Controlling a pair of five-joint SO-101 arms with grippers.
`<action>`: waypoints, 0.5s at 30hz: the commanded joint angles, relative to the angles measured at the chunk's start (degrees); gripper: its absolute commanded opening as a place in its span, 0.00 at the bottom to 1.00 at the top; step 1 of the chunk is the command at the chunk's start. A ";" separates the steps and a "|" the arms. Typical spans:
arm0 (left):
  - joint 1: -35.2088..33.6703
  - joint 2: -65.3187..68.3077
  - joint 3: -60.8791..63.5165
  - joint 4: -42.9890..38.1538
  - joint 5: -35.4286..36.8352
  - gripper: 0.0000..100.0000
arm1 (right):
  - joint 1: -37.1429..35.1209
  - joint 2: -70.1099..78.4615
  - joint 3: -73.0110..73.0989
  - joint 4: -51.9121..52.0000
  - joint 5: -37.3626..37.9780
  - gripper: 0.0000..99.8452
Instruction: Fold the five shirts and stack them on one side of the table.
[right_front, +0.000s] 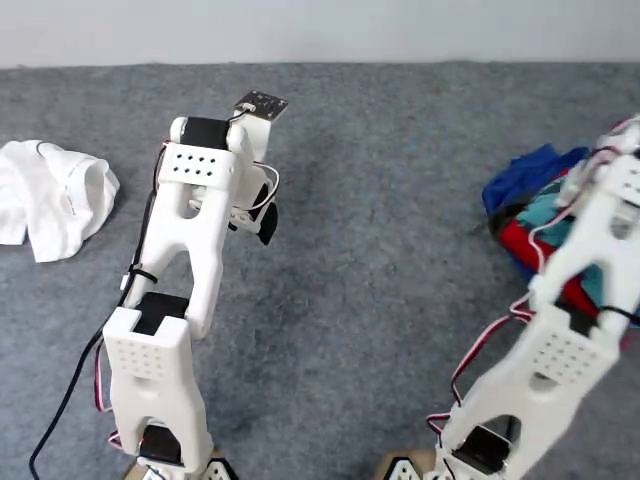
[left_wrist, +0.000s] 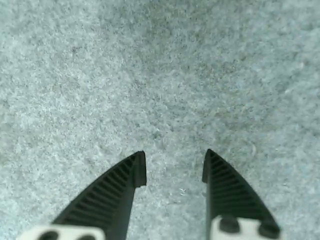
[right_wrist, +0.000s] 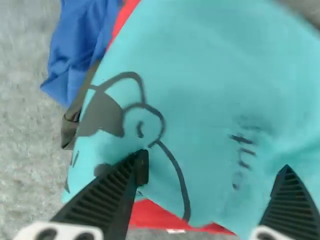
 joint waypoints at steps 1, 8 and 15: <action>-0.26 -3.25 -0.13 1.14 0.26 0.19 | -4.00 2.86 -2.11 -0.92 -0.70 0.38; -0.62 -3.25 -0.13 1.14 0.26 0.19 | -4.79 4.97 -2.81 -0.40 -0.53 0.37; -0.44 -3.25 -0.13 1.14 0.26 0.19 | -0.13 -3.91 -7.74 7.43 -0.09 0.30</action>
